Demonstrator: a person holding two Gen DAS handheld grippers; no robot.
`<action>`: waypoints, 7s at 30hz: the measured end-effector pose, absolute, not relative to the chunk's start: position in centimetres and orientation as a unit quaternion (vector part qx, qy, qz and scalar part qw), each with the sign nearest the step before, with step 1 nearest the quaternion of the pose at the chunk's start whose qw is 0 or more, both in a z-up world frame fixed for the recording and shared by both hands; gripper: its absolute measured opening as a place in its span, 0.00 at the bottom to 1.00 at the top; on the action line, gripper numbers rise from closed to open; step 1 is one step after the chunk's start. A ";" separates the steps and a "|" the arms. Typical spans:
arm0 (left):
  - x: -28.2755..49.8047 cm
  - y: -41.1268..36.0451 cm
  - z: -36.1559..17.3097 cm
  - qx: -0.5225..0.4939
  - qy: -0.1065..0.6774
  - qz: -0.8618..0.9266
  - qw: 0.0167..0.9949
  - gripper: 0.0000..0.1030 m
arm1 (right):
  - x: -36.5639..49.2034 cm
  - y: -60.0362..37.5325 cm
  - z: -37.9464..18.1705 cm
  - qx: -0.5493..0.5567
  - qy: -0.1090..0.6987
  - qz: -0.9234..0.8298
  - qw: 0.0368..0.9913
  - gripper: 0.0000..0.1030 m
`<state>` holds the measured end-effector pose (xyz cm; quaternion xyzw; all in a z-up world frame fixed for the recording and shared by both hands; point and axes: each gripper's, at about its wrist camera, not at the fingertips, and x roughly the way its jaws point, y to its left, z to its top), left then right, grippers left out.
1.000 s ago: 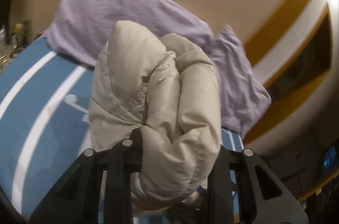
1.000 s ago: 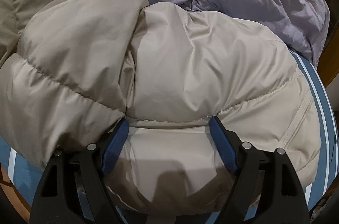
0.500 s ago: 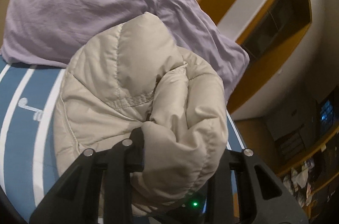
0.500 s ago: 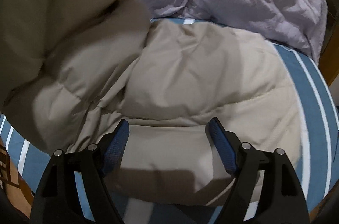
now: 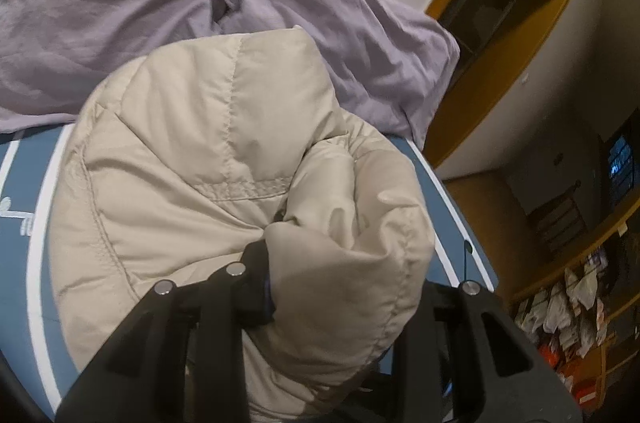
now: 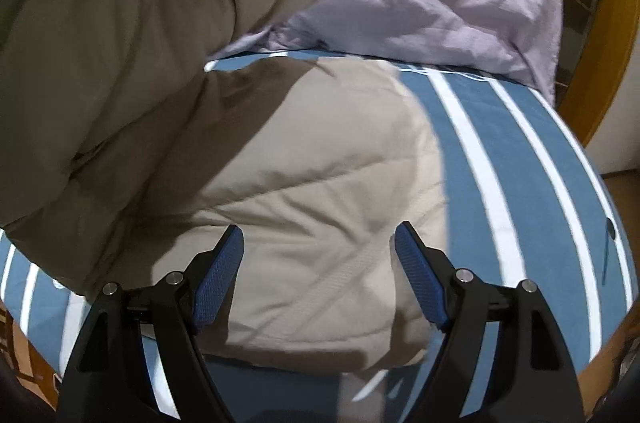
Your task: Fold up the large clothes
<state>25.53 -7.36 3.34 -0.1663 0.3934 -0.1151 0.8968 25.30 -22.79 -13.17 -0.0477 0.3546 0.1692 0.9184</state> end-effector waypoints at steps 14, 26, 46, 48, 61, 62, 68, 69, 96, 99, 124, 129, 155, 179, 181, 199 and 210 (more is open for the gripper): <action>28.2 -12.5 -1.2 -0.148 0.440 -0.121 0.878 0.30 | 26.7 -27.9 -14.3 -0.021 0.372 0.161 0.914 0.77; 27.8 -14.8 -2.4 -0.119 0.450 -0.108 0.879 0.34 | 25.4 -30.4 -15.1 0.008 0.371 0.146 0.917 0.77; 22.2 -9.4 3.4 -0.138 0.397 -0.074 0.904 0.73 | 22.4 -34.4 -11.4 0.051 0.330 0.095 0.938 0.77; 21.9 -8.4 3.8 -0.144 0.392 -0.066 0.906 0.73 | 22.4 -34.4 -11.1 0.050 0.327 0.095 0.939 0.77; 22.0 -0.5 6.9 -0.176 0.353 0.006 0.919 0.72 | 23.0 -34.1 -10.7 0.049 0.326 0.096 0.939 0.77; 22.1 -0.2 6.6 -0.173 0.357 0.014 0.918 0.72 | 23.0 -34.0 -10.7 0.048 0.327 0.097 0.939 0.77; 23.1 1.6 3.9 -0.160 0.381 0.056 0.909 0.72 | 23.6 -33.7 -10.6 0.043 0.329 0.102 0.938 0.77; 23.3 1.7 3.6 -0.159 0.385 0.060 0.907 0.72 | 23.7 -33.7 -10.6 0.043 0.329 0.102 0.938 0.77; 26.3 -7.9 -2.6 -0.085 0.432 0.005 0.898 0.74 | 24.4 -33.6 -8.2 0.076 0.323 0.150 0.931 0.47; 26.3 -7.8 -2.7 -0.091 0.432 0.001 0.897 0.74 | 24.4 -31.7 -7.8 0.065 0.322 0.179 0.928 0.39; 25.7 -6.6 -1.6 -0.118 0.418 -0.023 0.901 0.79 | 25.3 -27.0 -12.2 0.024 0.379 0.208 0.902 0.26; 25.6 -6.3 -0.8 -0.126 0.414 -0.024 0.901 0.79 | 25.7 -27.0 -13.7 0.020 0.383 0.208 0.900 0.26; 26.9 -3.6 -3.5 -0.072 0.421 0.069 0.901 0.88 | 25.9 -27.7 -12.6 0.035 0.385 0.211 0.898 0.29; 27.1 -3.6 -4.3 -0.077 0.415 0.065 0.904 0.88 | 33.2 -22.6 -6.4 0.020 0.305 0.228 0.924 0.40; 27.1 -3.6 -4.3 -0.078 0.414 0.064 0.905 0.88 | 33.9 -22.4 -7.2 0.015 0.313 0.222 0.923 0.40; 27.8 -2.0 -0.3 -0.129 0.385 0.054 0.912 0.88 | 35.1 -22.4 -11.4 0.009 0.331 0.205 0.921 0.40; 32.0 -1.6 0.9 -0.107 0.370 0.102 0.917 0.88 | 35.1 -22.4 -11.8 0.012 0.330 0.205 0.921 0.40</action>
